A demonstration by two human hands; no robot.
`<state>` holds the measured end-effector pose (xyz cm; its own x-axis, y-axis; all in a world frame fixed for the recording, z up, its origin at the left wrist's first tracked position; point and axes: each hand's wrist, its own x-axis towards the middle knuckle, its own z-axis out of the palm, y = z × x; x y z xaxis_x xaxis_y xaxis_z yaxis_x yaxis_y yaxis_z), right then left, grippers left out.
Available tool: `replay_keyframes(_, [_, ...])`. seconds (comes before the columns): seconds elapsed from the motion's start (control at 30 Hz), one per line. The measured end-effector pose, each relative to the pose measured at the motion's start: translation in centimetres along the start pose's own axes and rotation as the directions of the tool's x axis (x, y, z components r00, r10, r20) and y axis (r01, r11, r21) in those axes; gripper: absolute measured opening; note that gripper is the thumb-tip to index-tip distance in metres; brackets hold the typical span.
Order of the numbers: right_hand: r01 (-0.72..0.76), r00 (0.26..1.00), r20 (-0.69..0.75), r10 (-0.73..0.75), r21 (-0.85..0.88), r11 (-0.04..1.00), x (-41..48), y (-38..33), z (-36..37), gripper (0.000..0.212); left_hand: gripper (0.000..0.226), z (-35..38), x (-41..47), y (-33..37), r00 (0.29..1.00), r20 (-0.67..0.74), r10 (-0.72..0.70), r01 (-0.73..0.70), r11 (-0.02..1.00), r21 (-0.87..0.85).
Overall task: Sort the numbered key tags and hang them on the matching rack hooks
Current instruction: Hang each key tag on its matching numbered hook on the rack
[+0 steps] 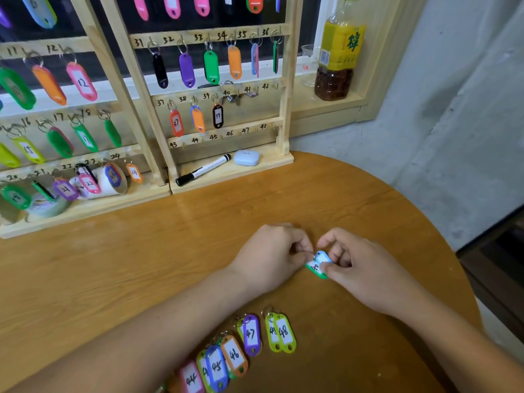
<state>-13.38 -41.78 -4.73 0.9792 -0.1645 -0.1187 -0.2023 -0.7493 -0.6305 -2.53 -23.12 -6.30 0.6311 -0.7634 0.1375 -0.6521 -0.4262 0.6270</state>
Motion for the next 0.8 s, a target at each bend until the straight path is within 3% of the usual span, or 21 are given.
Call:
replay_keyframes(0.13, [0.02,0.999,0.033,-0.02,0.027,0.999,0.5,0.0,-0.3,0.014,0.005,-0.2,0.0,-0.2,1.0,-0.002,-0.017,0.017,1.0,-0.005])
replay_keyframes(0.4, [0.055,0.998,-0.003,-0.057,0.294,0.954,1.5,-1.2,-1.0,0.009,0.003,-3.4,-0.4,-1.3,0.991,-0.044,-0.124,0.114,0.978,-0.177])
replay_keyframes(0.53, [0.169,0.984,-0.123,-0.131,0.375,0.912,3.9,-2.8,-1.3,0.007,0.004,-6.2,-0.4,-2.0,0.984,-0.107,-0.145,0.123,0.974,-0.191])
replay_keyframes(0.8, [0.372,0.893,-0.378,-0.244,0.312,0.874,13.5,-8.1,-1.7,0.013,0.006,-12.5,0.9,-3.7,0.947,-0.247,-0.204,0.167,0.972,-0.164])
